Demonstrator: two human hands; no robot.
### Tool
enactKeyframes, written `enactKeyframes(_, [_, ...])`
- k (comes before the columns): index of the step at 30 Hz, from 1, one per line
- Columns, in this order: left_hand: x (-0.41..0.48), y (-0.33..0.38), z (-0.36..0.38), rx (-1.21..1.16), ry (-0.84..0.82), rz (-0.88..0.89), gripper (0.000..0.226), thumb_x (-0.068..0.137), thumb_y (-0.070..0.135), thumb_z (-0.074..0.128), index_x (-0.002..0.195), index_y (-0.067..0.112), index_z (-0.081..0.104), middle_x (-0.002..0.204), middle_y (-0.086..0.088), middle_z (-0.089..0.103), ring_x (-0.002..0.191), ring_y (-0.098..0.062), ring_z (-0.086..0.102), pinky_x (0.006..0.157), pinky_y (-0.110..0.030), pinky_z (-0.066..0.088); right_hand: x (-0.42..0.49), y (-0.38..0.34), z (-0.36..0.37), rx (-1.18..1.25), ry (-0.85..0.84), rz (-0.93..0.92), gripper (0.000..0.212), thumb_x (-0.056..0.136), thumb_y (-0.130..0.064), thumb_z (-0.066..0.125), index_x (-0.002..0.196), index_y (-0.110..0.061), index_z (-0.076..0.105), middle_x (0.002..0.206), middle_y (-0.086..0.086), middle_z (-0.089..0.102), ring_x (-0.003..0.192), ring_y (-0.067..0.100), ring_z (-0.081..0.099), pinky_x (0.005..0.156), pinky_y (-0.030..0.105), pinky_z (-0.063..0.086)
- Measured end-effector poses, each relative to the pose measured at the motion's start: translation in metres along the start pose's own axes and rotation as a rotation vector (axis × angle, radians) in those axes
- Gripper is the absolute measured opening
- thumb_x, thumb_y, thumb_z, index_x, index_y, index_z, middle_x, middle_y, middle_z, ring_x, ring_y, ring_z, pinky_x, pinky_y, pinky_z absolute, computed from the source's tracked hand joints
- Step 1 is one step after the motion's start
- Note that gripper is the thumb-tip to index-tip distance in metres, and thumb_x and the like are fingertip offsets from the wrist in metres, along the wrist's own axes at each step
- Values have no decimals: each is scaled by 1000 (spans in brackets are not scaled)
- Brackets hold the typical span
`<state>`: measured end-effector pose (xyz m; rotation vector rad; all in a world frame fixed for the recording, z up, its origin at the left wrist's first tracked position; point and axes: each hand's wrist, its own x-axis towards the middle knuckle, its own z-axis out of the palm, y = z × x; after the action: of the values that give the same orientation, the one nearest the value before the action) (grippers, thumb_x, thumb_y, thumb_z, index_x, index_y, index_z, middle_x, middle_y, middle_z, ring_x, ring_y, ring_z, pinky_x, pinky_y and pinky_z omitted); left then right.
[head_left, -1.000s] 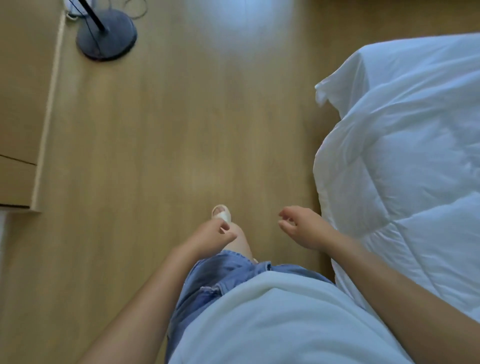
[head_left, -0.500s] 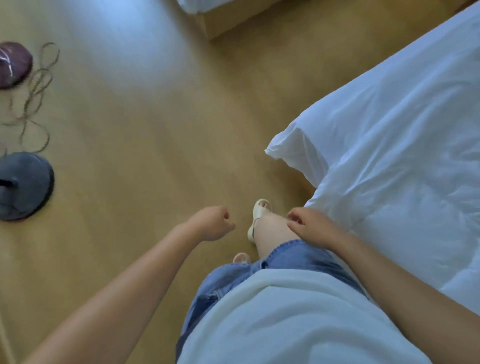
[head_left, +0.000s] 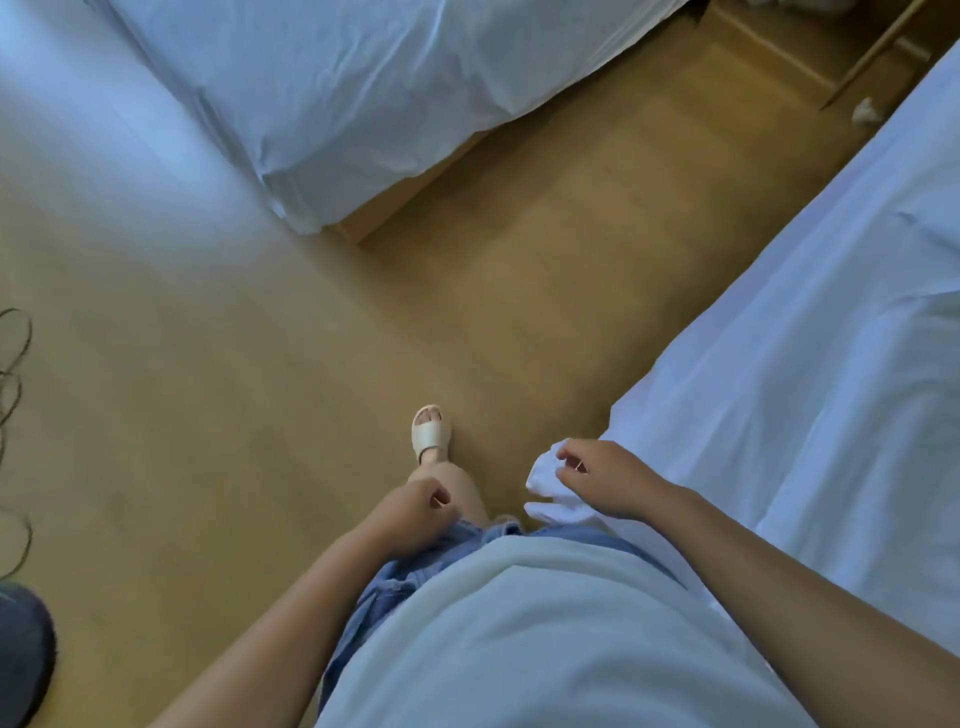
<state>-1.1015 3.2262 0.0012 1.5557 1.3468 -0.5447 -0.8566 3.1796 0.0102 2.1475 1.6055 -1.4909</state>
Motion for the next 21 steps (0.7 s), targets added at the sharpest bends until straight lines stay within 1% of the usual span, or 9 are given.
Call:
enactKeyframes(3, [66, 14, -75, -52, 41, -17, 12, 90, 31, 55, 91, 20, 59, 88, 5, 62, 78, -12, 55, 63, -24, 38, 62, -12, -44, 23, 15, 34, 22, 95, -25, 42, 104, -14, 58, 97, 2, 62, 88, 22, 58, 79, 37, 48])
enactKeyframes(6, [132, 50, -165, -25, 83, -16, 12, 91, 29, 55, 92, 18, 60, 87, 2, 63, 80, -15, 56, 69, -28, 43, 114, -19, -96, 66, 57, 114, 17, 95, -23, 41, 93, -13, 55, 88, 3, 60, 82, 24, 56, 71, 37, 46])
enactKeyframes(8, [171, 87, -219, 37, 37, 1, 16, 91, 30, 56, 88, 15, 60, 81, 0, 62, 74, -17, 55, 69, -29, 43, 140, -21, -133, 114, 86, 164, 15, 95, -23, 41, 94, -15, 54, 87, 2, 59, 82, 23, 56, 68, 34, 44])
enactKeyframes(10, [207, 138, -258, 202, -83, 51, 19, 91, 28, 55, 79, 14, 58, 77, -4, 57, 69, -19, 50, 65, -28, 39, 157, -18, -171, 207, 126, 222, 21, 95, -23, 41, 103, -12, 57, 96, 3, 62, 87, 22, 57, 77, 36, 47])
enactKeyframes(13, [263, 232, -285, 480, -254, 175, 13, 91, 23, 50, 81, 14, 53, 80, -6, 50, 72, -18, 43, 61, -27, 33, 179, 3, -224, 347, 210, 336, 25, 95, -24, 41, 108, -10, 57, 99, 6, 63, 90, 24, 58, 83, 40, 47])
enactKeyframes(15, [302, 298, -291, 565, -300, 221, 14, 91, 25, 50, 85, 14, 56, 82, -5, 52, 75, -18, 46, 65, -27, 37, 192, 25, -256, 413, 255, 401, 23, 94, -26, 44, 106, -12, 58, 98, 6, 63, 91, 24, 58, 82, 39, 48])
enactKeyframes(17, [338, 360, -294, 533, -302, 235, 19, 92, 25, 50, 90, 10, 61, 83, -6, 55, 76, -19, 49, 66, -27, 39, 208, 53, -287, 490, 302, 449, 24, 94, -25, 46, 106, -10, 60, 101, 8, 64, 93, 26, 58, 83, 37, 48])
enactKeyframes(19, [368, 416, -294, 438, -319, 230, 18, 91, 24, 51, 86, 8, 59, 82, -8, 54, 73, -18, 47, 61, -26, 36, 222, 84, -322, 567, 322, 488, 26, 93, -22, 47, 110, -6, 60, 107, 11, 64, 98, 27, 58, 87, 37, 47])
enactKeyframes(21, [389, 466, -294, 367, -334, 194, 15, 90, 24, 53, 87, 10, 57, 82, -7, 56, 71, -17, 49, 57, -24, 36, 231, 115, -365, 637, 340, 512, 28, 93, -21, 48, 110, -2, 60, 107, 14, 65, 98, 28, 59, 89, 39, 47])
